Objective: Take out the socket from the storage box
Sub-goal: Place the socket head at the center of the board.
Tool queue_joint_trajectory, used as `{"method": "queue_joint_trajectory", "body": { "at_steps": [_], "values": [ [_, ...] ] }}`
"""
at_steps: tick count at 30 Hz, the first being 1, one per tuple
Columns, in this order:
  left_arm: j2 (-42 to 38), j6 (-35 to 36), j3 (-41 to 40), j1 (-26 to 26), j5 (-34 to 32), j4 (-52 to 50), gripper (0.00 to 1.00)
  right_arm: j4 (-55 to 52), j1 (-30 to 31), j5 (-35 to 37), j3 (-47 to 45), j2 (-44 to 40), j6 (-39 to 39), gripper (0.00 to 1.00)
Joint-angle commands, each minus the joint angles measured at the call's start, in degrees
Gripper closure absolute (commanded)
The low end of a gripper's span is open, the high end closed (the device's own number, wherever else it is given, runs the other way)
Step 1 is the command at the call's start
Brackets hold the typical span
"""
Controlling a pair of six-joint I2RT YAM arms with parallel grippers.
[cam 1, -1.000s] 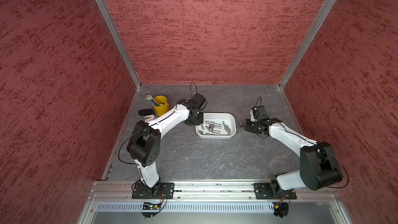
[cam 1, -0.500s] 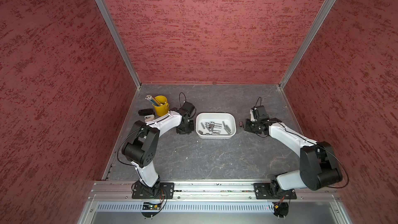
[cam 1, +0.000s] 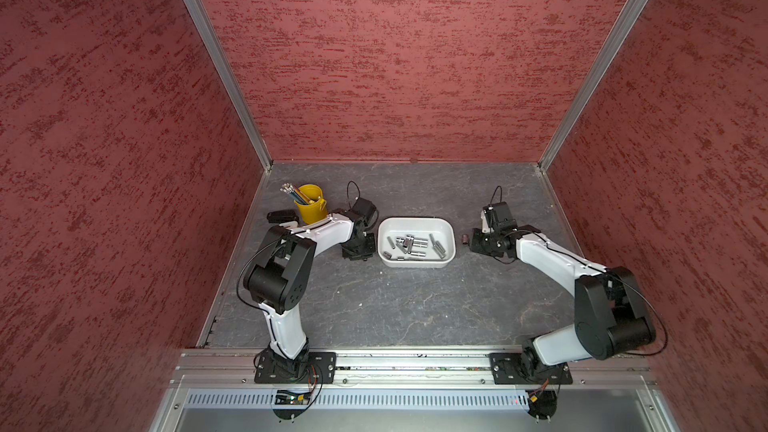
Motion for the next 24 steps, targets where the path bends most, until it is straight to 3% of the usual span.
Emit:
{"method": "queue_joint_trajectory", "body": {
  "at_steps": [1, 14, 18, 24],
  "values": [
    [0.0, 0.8, -0.5, 0.4, 0.0, 0.2, 0.64, 0.0, 0.4, 0.1, 1.4, 0.1, -0.4, 0.65],
    [-7.1, 2.0, 0.8, 0.5, -0.6, -3.5, 0.56, -2.5, 2.1, -0.5, 3.9, -3.3, -2.9, 0.66],
    [-11.7, 2.4, 1.0, 1.1, -1.2, -5.7, 0.55, -6.7, 7.0, -0.1, 10.5, -2.0, -6.0, 0.66],
    [-18.5, 4.5, 1.2, 1.8, -1.6, -10.5, 0.54, -14.5, 14.7, -0.1, 25.6, 10.0, -12.9, 0.66]
  ]
}}
